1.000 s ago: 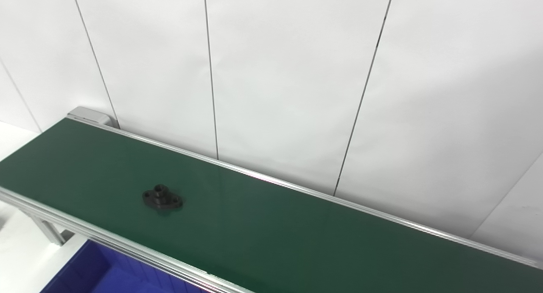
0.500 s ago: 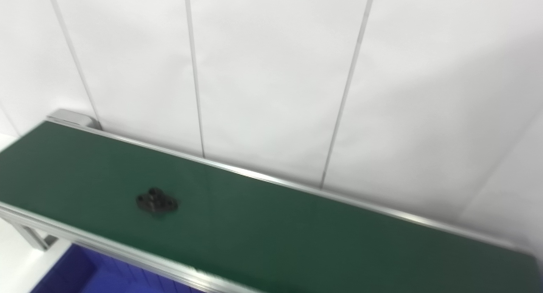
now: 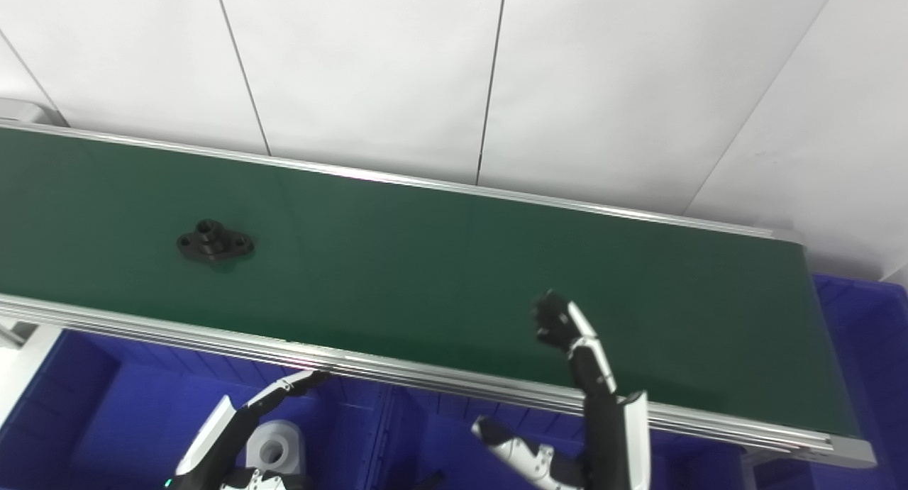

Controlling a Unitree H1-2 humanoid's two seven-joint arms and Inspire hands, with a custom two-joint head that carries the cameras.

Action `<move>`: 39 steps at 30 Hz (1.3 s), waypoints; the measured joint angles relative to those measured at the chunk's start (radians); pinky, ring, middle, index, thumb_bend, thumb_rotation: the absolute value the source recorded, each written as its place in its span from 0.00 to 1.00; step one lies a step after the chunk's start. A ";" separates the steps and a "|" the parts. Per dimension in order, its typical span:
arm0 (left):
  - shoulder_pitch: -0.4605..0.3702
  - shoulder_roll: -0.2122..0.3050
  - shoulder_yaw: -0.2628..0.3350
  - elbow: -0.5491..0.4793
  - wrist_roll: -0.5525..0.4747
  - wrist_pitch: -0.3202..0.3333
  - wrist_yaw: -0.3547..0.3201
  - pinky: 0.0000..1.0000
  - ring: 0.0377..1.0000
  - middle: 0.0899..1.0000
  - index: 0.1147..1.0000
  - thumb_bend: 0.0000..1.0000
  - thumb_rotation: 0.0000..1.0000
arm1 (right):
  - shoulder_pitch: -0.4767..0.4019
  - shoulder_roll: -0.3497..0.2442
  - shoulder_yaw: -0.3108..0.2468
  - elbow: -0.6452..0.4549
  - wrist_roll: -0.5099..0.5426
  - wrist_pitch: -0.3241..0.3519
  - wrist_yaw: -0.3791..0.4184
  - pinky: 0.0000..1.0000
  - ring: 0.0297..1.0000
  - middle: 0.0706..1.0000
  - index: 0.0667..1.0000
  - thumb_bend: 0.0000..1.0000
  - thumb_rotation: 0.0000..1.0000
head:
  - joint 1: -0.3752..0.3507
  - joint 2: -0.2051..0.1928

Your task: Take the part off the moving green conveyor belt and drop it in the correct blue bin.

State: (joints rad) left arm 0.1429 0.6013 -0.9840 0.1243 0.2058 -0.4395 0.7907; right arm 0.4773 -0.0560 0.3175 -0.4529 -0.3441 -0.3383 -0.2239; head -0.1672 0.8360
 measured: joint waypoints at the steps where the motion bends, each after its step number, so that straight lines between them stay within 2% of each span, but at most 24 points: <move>1: 0.001 0.001 0.000 -0.003 0.000 0.000 0.001 0.76 0.79 0.82 0.78 0.77 0.76 | -0.003 0.006 -0.005 -0.005 0.000 0.006 0.007 0.74 0.79 0.83 0.87 0.72 0.52 | 0.003 0.000; 7: 0.002 0.002 0.000 -0.006 0.000 0.000 0.006 0.76 0.79 0.81 0.77 0.79 0.77 | -0.029 0.032 -0.049 -0.012 -0.021 0.055 0.052 0.74 0.81 0.85 0.87 0.72 0.55 | 0.011 -0.005; 12: 0.003 0.001 0.002 -0.006 -0.001 0.000 0.007 0.76 0.78 0.81 0.77 0.78 0.76 | -0.064 0.033 -0.075 -0.036 -0.056 0.167 0.127 0.77 0.86 0.90 0.87 0.72 0.54 | 0.023 -0.018; 15: 0.003 -0.002 0.000 -0.004 0.001 0.000 0.018 0.76 0.78 0.80 0.76 0.79 0.77 | -0.095 0.023 -0.086 -0.029 -0.065 0.227 0.175 0.77 0.85 0.89 0.88 0.72 0.53 | 0.029 -0.023; 21: 0.002 -0.009 -0.003 0.022 0.001 0.000 0.027 0.76 0.78 0.79 0.76 0.80 0.75 | -0.181 0.002 -0.097 0.016 -0.081 0.279 0.225 0.79 0.85 0.87 0.89 0.72 0.52 | 0.055 -0.055; 27: 0.003 -0.024 -0.002 0.025 0.000 0.000 0.025 0.77 0.78 0.80 0.76 0.80 0.74 | -0.276 -0.010 -0.090 0.059 -0.113 0.298 0.265 0.73 0.82 0.84 0.88 0.71 0.49 | 0.066 -0.084; 31: 0.005 -0.024 0.002 0.029 -0.010 0.000 0.007 0.75 0.78 0.80 0.76 0.79 0.74 | -0.332 -0.014 -0.088 0.071 -0.136 0.317 0.290 0.73 0.81 0.84 0.88 0.72 0.47 | 0.077 -0.098; 34: 0.005 -0.025 -0.005 0.052 -0.016 0.000 0.013 0.75 0.77 0.79 0.75 0.78 0.73 | -0.371 -0.014 -0.087 0.093 -0.143 0.340 0.309 0.72 0.80 0.84 0.88 0.72 0.47 | 0.153 -0.133; 35: 0.005 -0.027 -0.009 0.065 -0.014 0.000 0.022 0.74 0.77 0.78 0.75 0.77 0.72 | -0.387 -0.016 -0.087 0.113 -0.146 0.346 0.314 0.72 0.80 0.84 0.88 0.72 0.46 | 0.204 -0.152; 36: 0.003 -0.030 -0.016 0.079 -0.012 0.000 0.037 0.74 0.77 0.78 0.75 0.77 0.72 | -0.400 -0.018 -0.088 0.126 -0.146 0.351 0.321 0.72 0.80 0.84 0.88 0.72 0.46 | 0.204 -0.152; 38: -0.003 -0.039 -0.033 0.099 -0.006 0.000 0.056 0.74 0.77 0.78 0.74 0.77 0.70 | -0.419 -0.025 -0.089 0.144 -0.146 0.355 0.329 0.72 0.80 0.84 0.89 0.72 0.46 | 0.271 -0.187; 39: -0.006 -0.044 -0.043 0.104 -0.005 0.000 0.061 0.73 0.76 0.77 0.74 0.78 0.69 | -0.426 -0.028 -0.089 0.146 -0.146 0.358 0.332 0.71 0.79 0.84 0.89 0.71 0.46 | 0.272 -0.187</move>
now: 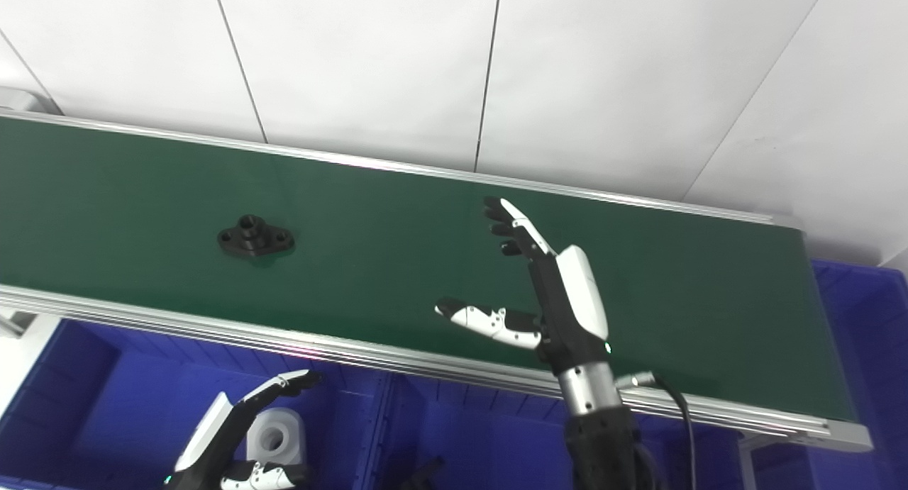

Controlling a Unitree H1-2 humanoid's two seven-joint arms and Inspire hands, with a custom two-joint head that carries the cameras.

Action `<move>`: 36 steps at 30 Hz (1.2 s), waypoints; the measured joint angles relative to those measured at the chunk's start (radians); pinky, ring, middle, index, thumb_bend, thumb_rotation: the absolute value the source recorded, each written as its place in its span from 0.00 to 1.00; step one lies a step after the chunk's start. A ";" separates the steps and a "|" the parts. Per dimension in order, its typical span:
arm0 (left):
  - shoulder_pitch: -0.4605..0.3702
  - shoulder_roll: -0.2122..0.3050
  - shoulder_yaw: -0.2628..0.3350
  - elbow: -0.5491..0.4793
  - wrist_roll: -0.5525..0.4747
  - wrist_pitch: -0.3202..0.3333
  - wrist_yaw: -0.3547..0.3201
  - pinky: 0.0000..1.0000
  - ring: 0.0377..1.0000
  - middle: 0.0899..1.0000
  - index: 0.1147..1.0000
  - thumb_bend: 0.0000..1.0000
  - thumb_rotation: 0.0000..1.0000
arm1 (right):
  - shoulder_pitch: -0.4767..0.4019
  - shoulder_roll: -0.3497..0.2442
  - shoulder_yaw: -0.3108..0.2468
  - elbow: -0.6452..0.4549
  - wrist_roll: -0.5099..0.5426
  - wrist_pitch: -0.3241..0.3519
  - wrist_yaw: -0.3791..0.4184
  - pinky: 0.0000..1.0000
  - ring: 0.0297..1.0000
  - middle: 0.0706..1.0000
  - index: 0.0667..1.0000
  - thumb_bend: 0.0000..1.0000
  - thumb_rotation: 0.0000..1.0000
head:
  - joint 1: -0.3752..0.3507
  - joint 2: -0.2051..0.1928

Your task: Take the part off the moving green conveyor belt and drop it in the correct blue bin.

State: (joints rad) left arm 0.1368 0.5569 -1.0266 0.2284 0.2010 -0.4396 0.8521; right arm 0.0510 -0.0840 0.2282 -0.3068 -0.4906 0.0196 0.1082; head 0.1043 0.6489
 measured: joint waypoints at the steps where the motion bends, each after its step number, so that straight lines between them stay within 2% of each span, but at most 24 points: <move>1: -0.004 -0.007 -0.007 0.005 0.001 0.000 0.001 0.73 0.76 0.77 0.74 0.79 0.69 | -0.008 -0.003 0.000 0.001 0.000 0.002 0.004 0.71 0.79 0.84 0.89 0.71 0.47 | 0.000 0.000; 6: -0.029 -0.023 -0.016 0.021 -0.004 0.000 0.000 0.71 0.75 0.76 0.73 0.85 0.68 | -0.034 -0.006 0.008 0.021 -0.028 0.003 0.008 0.69 0.78 0.83 0.89 0.71 0.50 | 0.015 -0.023; 17: -0.039 -0.022 -0.035 0.048 -0.007 0.000 0.022 0.71 0.75 0.76 0.73 0.83 0.65 | -0.054 0.022 0.048 0.068 -0.036 0.008 0.019 0.71 0.82 0.85 0.90 0.72 0.47 | -0.028 -0.038; 27: -0.070 -0.023 -0.072 0.071 0.006 0.000 0.081 0.70 0.74 0.75 0.72 0.81 0.62 | -0.187 0.031 0.078 0.152 -0.092 0.059 0.039 0.71 0.82 0.85 0.89 0.74 0.44 | -0.043 -0.052; 36: -0.095 -0.023 -0.118 0.104 0.007 0.000 0.125 0.70 0.74 0.75 0.72 0.83 0.64 | -0.303 0.059 0.112 0.297 -0.127 0.091 0.038 0.72 0.81 0.84 0.89 0.77 0.44 | -0.069 -0.067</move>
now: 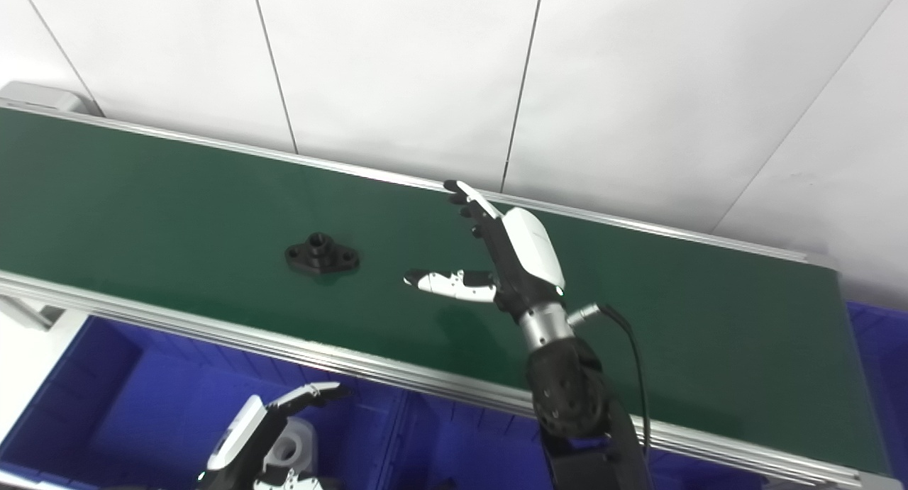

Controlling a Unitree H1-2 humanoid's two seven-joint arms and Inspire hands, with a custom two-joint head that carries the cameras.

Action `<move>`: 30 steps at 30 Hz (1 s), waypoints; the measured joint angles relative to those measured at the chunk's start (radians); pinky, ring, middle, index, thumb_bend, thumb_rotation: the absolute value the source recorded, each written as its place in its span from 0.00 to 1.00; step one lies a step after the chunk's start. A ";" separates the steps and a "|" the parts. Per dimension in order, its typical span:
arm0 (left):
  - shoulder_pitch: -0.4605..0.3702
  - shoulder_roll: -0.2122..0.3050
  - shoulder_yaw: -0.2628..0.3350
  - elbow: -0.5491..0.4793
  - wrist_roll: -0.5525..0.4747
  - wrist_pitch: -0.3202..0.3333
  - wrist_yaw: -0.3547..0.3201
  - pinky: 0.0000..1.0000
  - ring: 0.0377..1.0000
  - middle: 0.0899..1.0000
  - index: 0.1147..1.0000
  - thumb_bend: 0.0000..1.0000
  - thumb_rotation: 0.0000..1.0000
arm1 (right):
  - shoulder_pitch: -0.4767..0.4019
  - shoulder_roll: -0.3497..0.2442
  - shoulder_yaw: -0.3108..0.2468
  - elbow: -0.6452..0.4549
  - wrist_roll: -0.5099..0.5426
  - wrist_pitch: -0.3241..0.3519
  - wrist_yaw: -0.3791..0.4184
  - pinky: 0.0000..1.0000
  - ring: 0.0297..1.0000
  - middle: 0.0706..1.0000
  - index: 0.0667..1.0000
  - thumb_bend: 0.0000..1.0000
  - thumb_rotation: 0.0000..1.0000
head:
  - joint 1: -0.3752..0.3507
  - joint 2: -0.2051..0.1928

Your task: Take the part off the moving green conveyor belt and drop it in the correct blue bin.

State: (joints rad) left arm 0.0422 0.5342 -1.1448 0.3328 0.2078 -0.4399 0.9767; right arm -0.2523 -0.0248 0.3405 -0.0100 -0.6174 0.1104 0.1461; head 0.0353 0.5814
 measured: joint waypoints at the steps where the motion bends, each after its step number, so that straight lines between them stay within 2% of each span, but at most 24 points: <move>1: -0.001 0.000 -0.003 0.001 0.000 0.000 0.005 0.70 0.74 0.75 0.72 0.83 0.64 | -0.009 0.003 0.003 0.009 -0.002 0.001 0.000 0.72 0.81 0.84 0.89 0.77 0.45 | -0.002 0.000; 12: -0.017 0.000 -0.022 0.010 -0.002 0.000 0.025 0.69 0.73 0.75 0.72 0.84 0.73 | -0.094 0.011 0.050 0.085 -0.051 0.022 0.000 0.78 0.85 0.87 0.90 0.78 0.47 | -0.008 -0.003; 15: -0.012 -0.002 -0.008 0.006 -0.024 0.000 0.020 0.69 0.73 0.75 0.72 0.84 0.79 | -0.111 0.015 0.068 0.100 -0.069 0.028 0.001 0.78 0.85 0.87 0.89 0.78 0.49 | -0.011 -0.005; 21: 0.023 -0.004 0.028 -0.020 -0.054 -0.001 -0.036 0.71 0.75 0.76 0.73 0.86 0.81 | -0.137 0.018 0.101 0.129 -0.088 0.036 0.003 0.79 0.85 0.87 0.90 0.78 0.51 | -0.009 -0.006; 26: 0.055 -0.022 0.085 -0.029 -0.073 -0.001 -0.100 0.71 0.75 0.76 0.73 0.87 0.81 | -0.151 0.018 0.121 0.168 -0.109 0.044 0.019 0.78 0.84 0.86 0.89 0.78 0.50 | -0.012 -0.008; 30: 0.059 -0.038 0.115 -0.029 -0.075 -0.001 -0.133 0.70 0.74 0.76 0.72 0.87 0.80 | -0.191 0.018 0.160 0.244 -0.136 0.044 0.021 0.77 0.83 0.85 0.88 0.78 0.48 | -0.024 -0.009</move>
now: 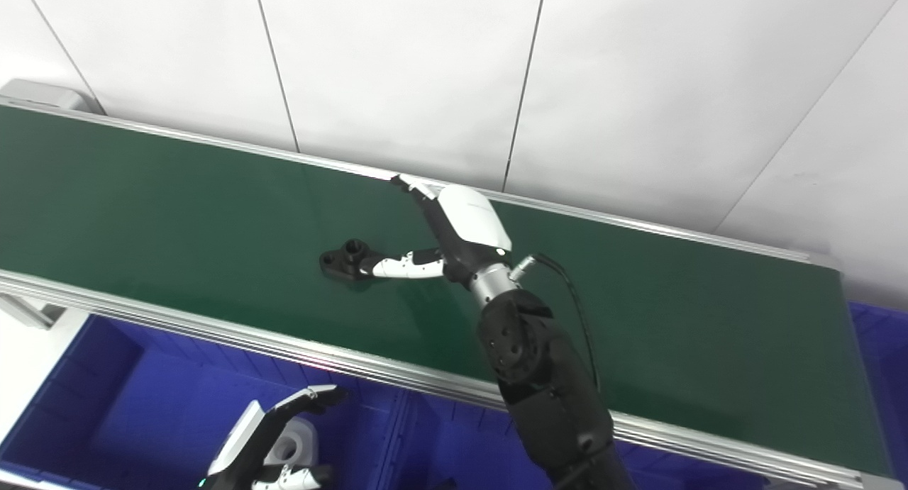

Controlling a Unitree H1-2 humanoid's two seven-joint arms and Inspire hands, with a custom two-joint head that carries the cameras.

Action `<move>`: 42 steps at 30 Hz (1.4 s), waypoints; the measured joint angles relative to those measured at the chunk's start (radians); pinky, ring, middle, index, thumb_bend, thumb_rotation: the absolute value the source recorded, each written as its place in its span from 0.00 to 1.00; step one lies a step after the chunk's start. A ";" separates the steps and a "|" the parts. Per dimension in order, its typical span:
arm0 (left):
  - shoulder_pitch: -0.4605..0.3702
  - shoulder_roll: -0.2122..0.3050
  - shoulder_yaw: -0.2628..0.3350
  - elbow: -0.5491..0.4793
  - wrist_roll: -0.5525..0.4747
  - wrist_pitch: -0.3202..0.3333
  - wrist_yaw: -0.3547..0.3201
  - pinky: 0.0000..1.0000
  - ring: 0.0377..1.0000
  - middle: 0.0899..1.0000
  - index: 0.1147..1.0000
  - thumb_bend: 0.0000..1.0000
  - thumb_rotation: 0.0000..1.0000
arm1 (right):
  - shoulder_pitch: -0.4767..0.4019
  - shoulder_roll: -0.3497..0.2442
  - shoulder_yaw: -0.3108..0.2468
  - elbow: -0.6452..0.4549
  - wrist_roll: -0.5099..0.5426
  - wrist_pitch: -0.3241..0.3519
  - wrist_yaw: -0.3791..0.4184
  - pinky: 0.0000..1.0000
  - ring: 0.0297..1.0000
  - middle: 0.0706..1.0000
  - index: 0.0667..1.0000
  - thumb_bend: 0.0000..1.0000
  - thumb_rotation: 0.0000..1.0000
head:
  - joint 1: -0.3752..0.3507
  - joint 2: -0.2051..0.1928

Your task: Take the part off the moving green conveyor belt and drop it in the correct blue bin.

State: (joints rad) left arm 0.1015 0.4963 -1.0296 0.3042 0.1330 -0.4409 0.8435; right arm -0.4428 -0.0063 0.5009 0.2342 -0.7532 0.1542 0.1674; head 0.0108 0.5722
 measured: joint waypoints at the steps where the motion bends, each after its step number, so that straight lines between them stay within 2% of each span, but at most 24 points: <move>1: 0.001 -0.002 0.007 0.000 0.000 0.000 -0.004 0.70 0.74 0.76 0.72 0.87 0.80 | -0.010 0.000 0.010 0.015 -0.007 0.000 0.000 0.78 0.83 0.86 0.88 0.78 0.47 | 0.000 0.000; 9: 0.003 -0.004 0.006 0.010 0.012 0.000 -0.003 0.71 0.75 0.76 0.73 0.83 0.79 | -0.055 0.003 0.036 0.116 -0.020 0.000 -0.001 0.84 0.86 0.86 0.86 0.80 0.41 | 0.001 0.005; 20: 0.003 -0.014 0.012 0.011 0.012 0.000 -0.013 0.72 0.75 0.76 0.73 0.84 0.76 | -0.112 0.002 0.092 0.265 -0.045 -0.001 -0.024 0.81 0.83 0.84 0.86 0.82 0.37 | 0.001 0.011; 28: 0.005 -0.014 0.015 0.005 0.012 0.000 -0.017 0.71 0.75 0.76 0.73 0.83 0.76 | -0.132 -0.023 0.134 0.300 -0.063 -0.009 -0.043 0.79 0.82 0.84 0.85 0.82 0.31 | 0.003 0.028; 32: 0.007 -0.016 0.015 0.000 0.012 0.000 -0.017 0.71 0.75 0.76 0.73 0.83 0.75 | -0.133 -0.037 0.150 0.300 -0.064 -0.014 -0.050 0.75 0.80 0.83 0.84 0.81 0.28 | 0.003 0.034; 34: 0.008 -0.017 0.015 0.000 0.012 0.000 -0.017 0.70 0.74 0.77 0.73 0.83 0.75 | -0.133 -0.043 0.155 0.297 -0.064 -0.016 -0.049 0.71 0.78 0.81 0.82 0.80 0.22 | 0.003 0.037; 37: 0.013 -0.019 0.019 -0.003 0.011 0.000 -0.017 0.70 0.74 0.77 0.73 0.84 0.75 | -0.133 -0.056 0.157 0.283 -0.057 -0.017 -0.036 0.66 0.77 0.80 0.80 0.78 0.17 | 0.000 0.046; 41: 0.021 -0.022 0.027 -0.012 0.008 0.000 -0.029 0.72 0.75 0.77 0.74 0.83 0.76 | -0.133 -0.073 0.154 0.249 -0.052 -0.017 0.008 0.58 0.68 0.74 0.74 0.78 0.11 | -0.002 0.054; 42: 0.022 -0.023 0.027 -0.012 0.008 0.000 -0.030 0.71 0.75 0.77 0.74 0.83 0.76 | -0.133 -0.075 0.154 0.244 -0.052 -0.017 0.013 0.54 0.63 0.69 0.71 0.78 0.08 | -0.003 0.058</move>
State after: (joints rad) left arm 0.1236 0.4736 -1.0023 0.2918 0.1414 -0.4409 0.8136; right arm -0.5761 -0.0815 0.6546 0.4785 -0.8050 0.1375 0.1807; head 0.0077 0.6304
